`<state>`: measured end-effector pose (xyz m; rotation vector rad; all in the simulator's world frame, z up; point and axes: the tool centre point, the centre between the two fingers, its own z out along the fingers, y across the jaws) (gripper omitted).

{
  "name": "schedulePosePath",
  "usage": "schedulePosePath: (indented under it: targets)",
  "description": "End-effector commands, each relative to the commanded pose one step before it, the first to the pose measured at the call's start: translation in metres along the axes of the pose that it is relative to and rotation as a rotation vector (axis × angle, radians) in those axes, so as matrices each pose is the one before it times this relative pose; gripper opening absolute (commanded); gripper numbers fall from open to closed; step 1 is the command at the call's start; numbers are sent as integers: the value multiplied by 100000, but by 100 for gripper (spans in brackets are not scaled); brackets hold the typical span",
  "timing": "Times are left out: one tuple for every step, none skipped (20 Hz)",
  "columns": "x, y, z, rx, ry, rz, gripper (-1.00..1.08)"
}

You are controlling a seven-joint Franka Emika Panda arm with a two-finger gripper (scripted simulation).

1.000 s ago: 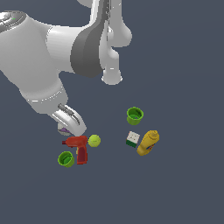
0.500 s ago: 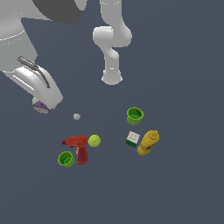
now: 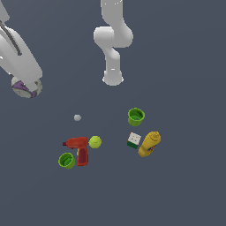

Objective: Pick up a designated object from a clutter of objects.

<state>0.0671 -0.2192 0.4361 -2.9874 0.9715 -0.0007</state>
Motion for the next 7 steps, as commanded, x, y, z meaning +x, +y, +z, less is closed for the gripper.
schedulePosePath:
  targets:
    - [97,252,-823,2,19,-54,-100]
    - [40,23,-169,-41,-36,-42,-100]
    - [26,54,-160,0,0,0,-100]
    - [21,41,-122,0,0,0,-100]
    - [15,29,-87,0,0,0,-100]
    - [9,17,-52,0,0,0,-100]
    - [3,6,-17,0,0,0,-100]
